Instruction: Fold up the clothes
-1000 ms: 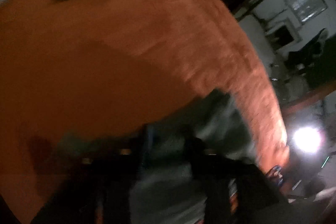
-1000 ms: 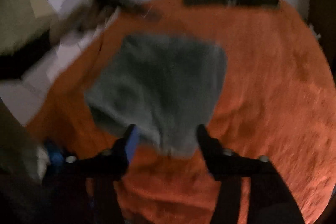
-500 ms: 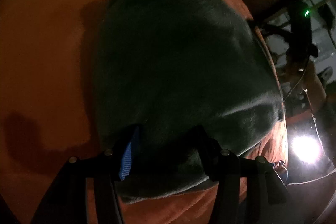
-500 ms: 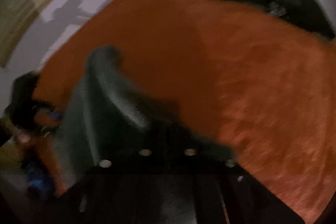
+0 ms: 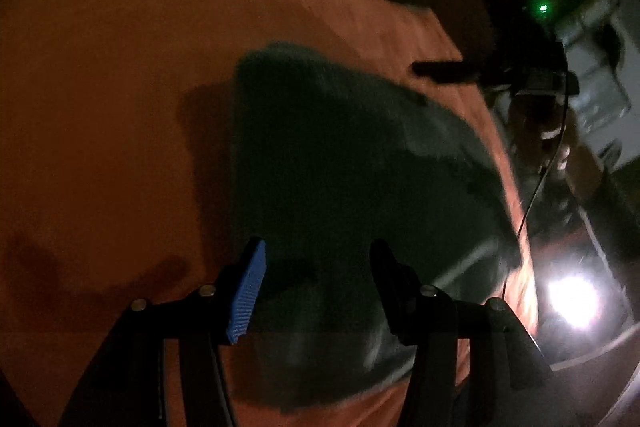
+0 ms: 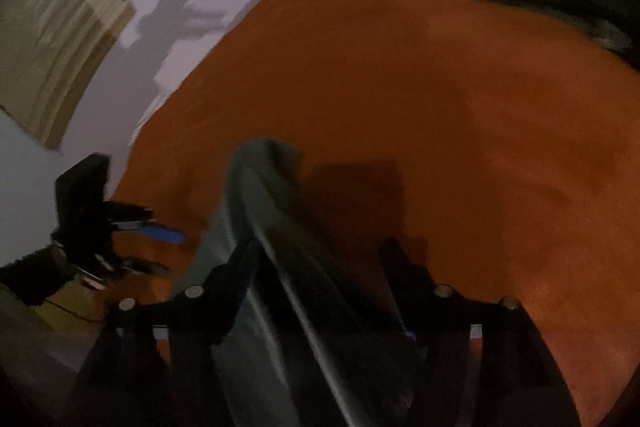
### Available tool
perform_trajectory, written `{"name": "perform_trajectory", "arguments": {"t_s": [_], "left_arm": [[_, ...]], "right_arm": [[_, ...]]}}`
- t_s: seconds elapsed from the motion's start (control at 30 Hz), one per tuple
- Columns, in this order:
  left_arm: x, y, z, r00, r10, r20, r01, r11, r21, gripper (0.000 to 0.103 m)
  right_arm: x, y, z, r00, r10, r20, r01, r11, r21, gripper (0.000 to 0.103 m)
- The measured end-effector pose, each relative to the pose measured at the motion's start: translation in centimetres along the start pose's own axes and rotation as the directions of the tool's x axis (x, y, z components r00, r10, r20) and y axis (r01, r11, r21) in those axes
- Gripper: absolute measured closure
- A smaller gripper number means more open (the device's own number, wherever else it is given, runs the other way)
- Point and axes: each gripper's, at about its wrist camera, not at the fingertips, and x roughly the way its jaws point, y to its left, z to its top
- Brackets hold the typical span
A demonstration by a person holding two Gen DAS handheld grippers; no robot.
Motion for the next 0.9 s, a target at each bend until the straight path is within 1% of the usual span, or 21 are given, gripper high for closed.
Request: {"name": "perform_trajectory", "arguments": {"t_s": [0.03, 0.07, 0.1, 0.13, 0.17, 0.2, 0.23, 0.27, 0.33, 0.37, 0.43, 0.47, 0.53, 0.57, 0.63, 0.67, 0.73, 0.83, 0.9], "left_arm": [[0.4, 0.3, 0.5, 1.0, -0.015, 0.014, 0.015, 1.0, -0.021, 0.048], [1.0, 0.6, 0.6, 0.999, -0.031, 0.02, 0.031, 0.999, -0.038, 0.048], [1.6, 0.6, 0.2, 0.999, -0.034, 0.021, 0.035, 0.998, -0.05, 0.048], [2.3, 0.5, -0.2, 0.999, -0.037, 0.021, 0.038, 0.997, -0.062, 0.048], [3.0, 0.7, -0.5, 0.999, -0.037, 0.004, 0.038, 0.997, -0.068, 0.048], [3.4, 0.7, -0.9, 1.0, -0.028, -0.004, 0.028, 0.998, -0.062, 0.048], [3.9, 0.7, -1.3, 1.0, -0.019, -0.011, 0.018, 0.998, -0.056, 0.048], [3.9, 0.6, -1.6, 1.0, -0.01, -0.002, 0.01, 0.999, -0.054, 0.048], [3.9, 0.5, -2.5, 1.0, -0.002, 0.026, 0.004, 0.998, -0.068, 0.051], [3.8, 0.6, -2.7, 0.999, -0.008, 0.037, 0.011, 0.996, -0.084, 0.052], [3.5, 0.6, -3.0, 0.998, -0.023, 0.052, 0.028, 0.995, -0.098, 0.052], [3.4, 0.5, -3.0, 0.998, -0.033, 0.057, 0.038, 0.995, -0.095, 0.052], [3.8, 0.4, -3.2, 0.998, -0.024, 0.05, 0.028, 0.997, -0.078, 0.052], [4.0, 0.3, -3.3, 0.999, -0.019, 0.047, 0.022, 0.997, -0.069, 0.052], [4.6, 0.4, -3.8, 0.998, -0.026, 0.052, 0.03, 0.996, -0.084, 0.052], [4.9, 0.5, -4.0, 0.998, -0.029, 0.059, 0.034, 0.995, -0.092, 0.052], [5.1, 0.4, -4.1, 0.997, -0.029, 0.067, 0.035, 0.995, -0.095, 0.052], [5.4, 0.1, -3.9, 0.997, -0.03, 0.064, 0.036, 0.994, -0.099, 0.052], [5.6, 0.0, -3.8, 0.998, -0.03, 0.06, 0.036, 0.994, -0.099, 0.052]], "right_arm": [[1.2, 0.5, 0.8, 0.999, 0.014, -0.03, -0.014, 1.0, -0.006, 0.055], [2.4, 1.0, 1.6, 0.998, 0.026, -0.06, -0.027, 1.0, -0.012, 0.072], [3.6, 1.5, 2.3, 0.995, 0.039, -0.091, -0.04, 0.999, -0.017, 0.078], [4.7, 1.9, 3.1, 0.991, 0.051, -0.121, -0.054, 0.998, -0.022, 0.088], [5.3, 2.4, 3.1, 0.991, 0.021, -0.134, -0.026, 0.999, -0.036, 0.093], [5.7, 2.8, 3.1, 0.989, -0.013, -0.145, 0.006, 0.999, -0.05, 0.093], [6.2, 3.2, 3.1, 0.987, -0.047, -0.155, 0.038, 0.997, -0.065, 0.099], [5.4, 3.2, 3.3, 0.992, -0.09, -0.094, 0.085, 0.995, -0.053, 0.103], [3.1, 2.4, 4.0, 0.991, -0.133, 0.004, 0.133, 0.991, 0.004, 0.103], [2.0, 2.0, 4.3, 0.987, -0.155, 0.052, 0.153, 0.988, 0.035, 0.103], [0.7, 1.4, 5.9, 0.99, -0.121, 0.069, 0.118, 0.992, 0.055, 0.103], [0.6, 1.5, 6.5, 0.996, -0.08, 0.045, 0.078, 0.996, 0.049, 0.103], [1.6, 2.7, 7.9, 0.998, -0.053, -0.021, 0.052, 0.998, -0.033, 0.101], [2.1, 3.4, 8.5, 0.998, -0.043, -0.055, 0.039, 0.996, -0.074, 0.092], [4.5, 4.2, 9.0, 0.988, -0.073, -0.135, 0.052, 0.987, -0.149, 0.084], [5.6, 4.6, 9.3, 0.981, -0.091, -0.173, 0.058, 0.981, -0.187, 0.085], [7.4, 4.7, 9.3, 0.967, -0.1, -0.233, 0.051, 0.977, -0.209, 0.085], [8.4, 4.8, 8.5, 0.961, -0.094, -0.259, 0.038, 0.976, -0.213, 0.085], [8.1, 5.1, 8.1, 0.967, -0.061, -0.246, 0.013, 0.981, -0.193, 0.085]]}}
